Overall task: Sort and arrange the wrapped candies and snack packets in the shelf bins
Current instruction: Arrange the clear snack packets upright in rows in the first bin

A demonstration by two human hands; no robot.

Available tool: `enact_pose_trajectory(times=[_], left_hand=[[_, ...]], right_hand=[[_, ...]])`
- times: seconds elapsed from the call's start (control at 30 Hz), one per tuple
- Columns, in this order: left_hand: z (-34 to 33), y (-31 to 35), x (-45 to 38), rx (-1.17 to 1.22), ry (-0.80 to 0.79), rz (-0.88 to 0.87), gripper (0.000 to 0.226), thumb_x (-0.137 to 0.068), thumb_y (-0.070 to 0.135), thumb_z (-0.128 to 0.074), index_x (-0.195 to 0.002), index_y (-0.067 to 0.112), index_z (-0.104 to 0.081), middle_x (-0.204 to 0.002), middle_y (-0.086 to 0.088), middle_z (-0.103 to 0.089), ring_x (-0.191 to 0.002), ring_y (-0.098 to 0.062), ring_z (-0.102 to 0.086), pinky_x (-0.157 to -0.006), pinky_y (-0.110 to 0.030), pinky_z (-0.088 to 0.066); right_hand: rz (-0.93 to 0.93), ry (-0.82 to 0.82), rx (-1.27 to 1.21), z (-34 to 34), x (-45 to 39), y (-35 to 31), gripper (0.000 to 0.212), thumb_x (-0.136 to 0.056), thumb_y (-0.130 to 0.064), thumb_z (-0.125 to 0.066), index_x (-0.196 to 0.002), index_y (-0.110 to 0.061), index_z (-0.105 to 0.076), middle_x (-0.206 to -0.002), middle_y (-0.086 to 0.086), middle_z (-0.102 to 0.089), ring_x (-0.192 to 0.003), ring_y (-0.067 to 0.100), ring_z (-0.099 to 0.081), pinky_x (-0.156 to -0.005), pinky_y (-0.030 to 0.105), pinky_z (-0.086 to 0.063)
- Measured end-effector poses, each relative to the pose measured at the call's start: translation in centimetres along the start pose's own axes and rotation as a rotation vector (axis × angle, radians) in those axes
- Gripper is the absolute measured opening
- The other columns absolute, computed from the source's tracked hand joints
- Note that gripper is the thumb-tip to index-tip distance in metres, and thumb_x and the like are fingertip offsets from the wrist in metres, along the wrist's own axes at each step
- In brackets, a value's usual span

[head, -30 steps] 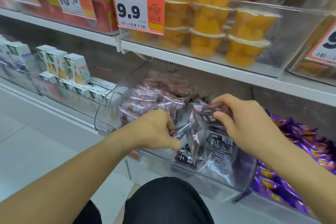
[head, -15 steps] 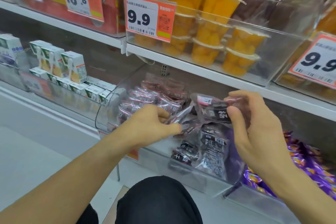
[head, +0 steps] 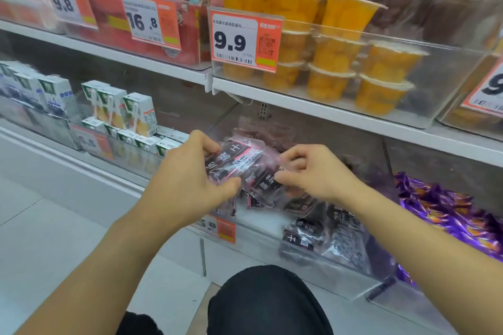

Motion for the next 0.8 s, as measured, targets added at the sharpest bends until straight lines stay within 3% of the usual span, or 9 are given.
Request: enact_pose_trajectory(times=[0.1, 0.17, 0.23, 0.33, 0.43, 0.5, 0.57, 0.67, 0.8], left_hand=[[-0.1, -0.9, -0.2, 0.066, -0.007, 0.069, 0.067, -0.064, 0.043, -0.087, -0.112, 0.026, -0.043, -0.103, 0.012, -0.056, -0.083, -0.008, -0.059, -0.063, -0.017, -0.042], [-0.1, -1.0, -0.4, 0.091, -0.014, 0.060, 0.086, -0.061, 0.041, -0.090, -0.130, 0.025, -0.040, -0.110, 0.008, -0.053, -0.095, -0.013, -0.059, -0.073, -0.021, -0.044], [0.0, -1.0, -0.5, 0.089, -0.009, 0.035, 0.098, -0.060, 0.040, -0.090, -0.142, 0.026, -0.038, -0.116, 0.004, -0.052, -0.102, -0.014, -0.059, -0.085, -0.028, -0.047], [0.3, -0.5, -0.6, 0.059, 0.008, -0.005, 0.092, -0.059, 0.040, -0.090, -0.140, 0.031, -0.046, -0.118, 0.004, -0.054, -0.102, -0.011, -0.059, -0.091, -0.027, -0.048], [0.2, 0.5, -0.5, 0.074, 0.013, -0.031, 0.086, -0.061, 0.035, -0.090, -0.138, 0.031, -0.050, -0.104, 0.017, -0.058, -0.088, 0.007, -0.056, -0.079, -0.005, -0.039], [0.1, 1.1, -0.4, 0.114, 0.013, -0.045, 0.084, -0.062, 0.029, -0.091, -0.136, 0.028, -0.054, -0.086, 0.034, -0.049, -0.078, 0.026, -0.052, -0.068, 0.006, -0.034], [0.0, 1.3, -0.3, 0.114, 0.012, -0.058, 0.083, -0.061, 0.029, -0.091, -0.136, 0.028, -0.055, -0.083, 0.038, -0.044, -0.075, 0.029, -0.049, -0.067, 0.009, -0.031], [0.0, 1.1, -0.4, 0.113, 0.031, -0.058, 0.083, -0.062, 0.031, -0.091, -0.136, 0.029, -0.053, -0.088, 0.036, -0.049, -0.079, 0.026, -0.048, -0.069, 0.008, -0.033], [0.1, 0.6, -0.4, 0.138, 0.045, -0.049, 0.083, -0.063, 0.029, -0.091, -0.136, 0.027, -0.052, -0.091, 0.034, -0.051, -0.084, 0.035, -0.044, -0.066, 0.009, -0.032]], right_hand=[[0.044, -0.007, 0.377, -1.4, -1.9, 0.0, 0.025, -0.084, -0.032, -0.078, -0.103, -0.025, -0.064, -0.086, -0.007, -0.061, -0.077, 0.016, -0.060, -0.057, 0.023, -0.040], [0.065, -0.024, 0.427, -1.4, -2.2, -0.3, 0.019, -0.086, -0.034, -0.076, -0.096, -0.029, -0.061, -0.076, -0.011, -0.053, -0.063, 0.010, -0.053, -0.052, 0.022, -0.034], [0.098, -0.090, 0.435, -1.0, -2.2, -0.5, 0.022, -0.087, -0.035, -0.075, -0.106, -0.029, -0.065, -0.085, -0.016, -0.055, -0.062, 0.006, -0.050, -0.056, 0.021, -0.035], [0.163, -0.158, 0.495, -1.1, -2.1, -0.8, 0.030, -0.087, -0.034, -0.075, -0.116, -0.030, -0.067, -0.089, -0.016, -0.063, -0.067, 0.009, -0.051, -0.070, 0.025, -0.038], [0.276, -0.062, 0.584, -3.1, -2.7, -0.1, 0.026, -0.082, -0.039, -0.078, -0.101, -0.023, -0.068, -0.077, -0.010, -0.063, -0.078, 0.014, -0.056, -0.074, 0.029, -0.042], [0.306, 0.005, 0.664, -4.1, -3.2, 0.5, 0.039, -0.078, -0.040, -0.076, -0.111, -0.023, -0.061, -0.093, -0.004, -0.064, -0.092, 0.020, -0.060, -0.078, 0.035, -0.051], [0.374, 0.049, 0.757, -4.6, -3.1, 0.5, 0.063, -0.073, -0.041, -0.076, -0.126, -0.019, -0.048, -0.114, 0.000, -0.050, -0.103, 0.019, -0.048, -0.081, 0.037, -0.051], [0.493, 0.074, 0.887, -5.0, -2.6, 0.0, 0.080, -0.069, -0.050, -0.076, -0.136, -0.020, -0.044, -0.123, -0.001, -0.041, -0.107, 0.019, -0.035, -0.089, 0.033, -0.043], [0.451, 0.134, 0.947, -5.0, -2.5, -0.1, 0.070, -0.068, -0.054, -0.073, -0.123, -0.017, -0.052, -0.112, -0.001, -0.046, -0.105, 0.021, -0.037, -0.091, 0.036, -0.042]])
Point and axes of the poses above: each hand's wrist, its own x-axis away from the middle knuckle, its own z-axis out of the back of the hand, y = z × x, the point moved 5 cm from there along -x, towards the middle knuckle
